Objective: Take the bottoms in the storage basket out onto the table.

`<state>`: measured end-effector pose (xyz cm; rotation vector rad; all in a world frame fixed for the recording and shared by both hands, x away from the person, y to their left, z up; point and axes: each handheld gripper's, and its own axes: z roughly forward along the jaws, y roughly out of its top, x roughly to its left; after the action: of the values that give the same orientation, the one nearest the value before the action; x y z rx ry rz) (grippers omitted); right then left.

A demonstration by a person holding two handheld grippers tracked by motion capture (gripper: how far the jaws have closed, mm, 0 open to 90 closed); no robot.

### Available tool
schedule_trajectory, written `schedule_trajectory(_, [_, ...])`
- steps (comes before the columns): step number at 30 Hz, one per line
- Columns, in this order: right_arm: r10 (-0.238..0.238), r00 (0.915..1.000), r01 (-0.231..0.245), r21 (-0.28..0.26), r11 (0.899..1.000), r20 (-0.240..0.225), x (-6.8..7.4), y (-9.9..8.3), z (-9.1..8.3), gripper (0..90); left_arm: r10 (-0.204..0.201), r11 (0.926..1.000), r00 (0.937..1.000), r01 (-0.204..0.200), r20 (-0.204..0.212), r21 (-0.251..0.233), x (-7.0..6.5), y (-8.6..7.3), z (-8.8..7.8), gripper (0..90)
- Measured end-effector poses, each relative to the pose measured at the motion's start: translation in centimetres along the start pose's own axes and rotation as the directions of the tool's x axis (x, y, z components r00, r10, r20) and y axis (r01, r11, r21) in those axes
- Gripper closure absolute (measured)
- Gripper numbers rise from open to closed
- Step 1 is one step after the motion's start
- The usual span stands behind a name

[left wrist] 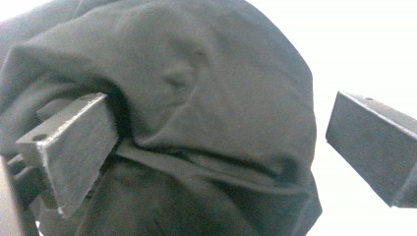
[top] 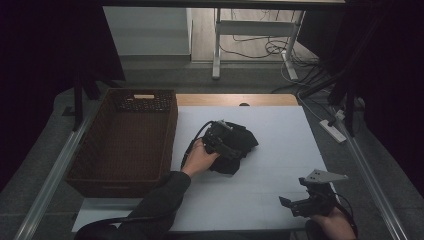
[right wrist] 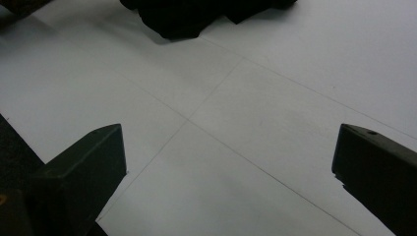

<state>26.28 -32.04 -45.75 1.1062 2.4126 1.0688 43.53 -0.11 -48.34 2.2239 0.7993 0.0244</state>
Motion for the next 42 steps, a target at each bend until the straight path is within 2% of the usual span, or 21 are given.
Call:
schedule_trajectory(12, [0.000, 1.0000, 0.000, 0.000, 1.000, 0.000, 0.0, 0.0, 0.0, 0.3, 0.063, 0.9973, 0.9979, -0.064, -0.013, -0.035, -1.3, 0.7, -1.5, 0.0])
schedule_trajectory(24, [-0.001, 1.0000, 0.001, 0.002, 1.000, 0.001, 0.0, 0.0, 0.0, 0.3, 0.061, 0.9956, 0.9981, -0.060, 0.005, -0.072, -1.8, 0.9, -3.4, 0.0])
schedule_trajectory(31, [0.000, 1.0000, 0.000, 0.000, 1.000, 0.001, 0.0, 0.0, 0.0, 0.3, 0.096, 0.9932, 0.9953, -0.096, -0.017, -0.066, -2.4, 1.1, -4.2, 0.0])
schedule_trajectory(42, [0.004, 1.0000, -0.004, 0.000, 1.000, 0.001, 0.0, 0.0, 0.0, 0.3, 0.101, 0.9916, 0.9948, -0.101, -0.014, -0.080, -2.5, 0.6, -5.8, 0.0])
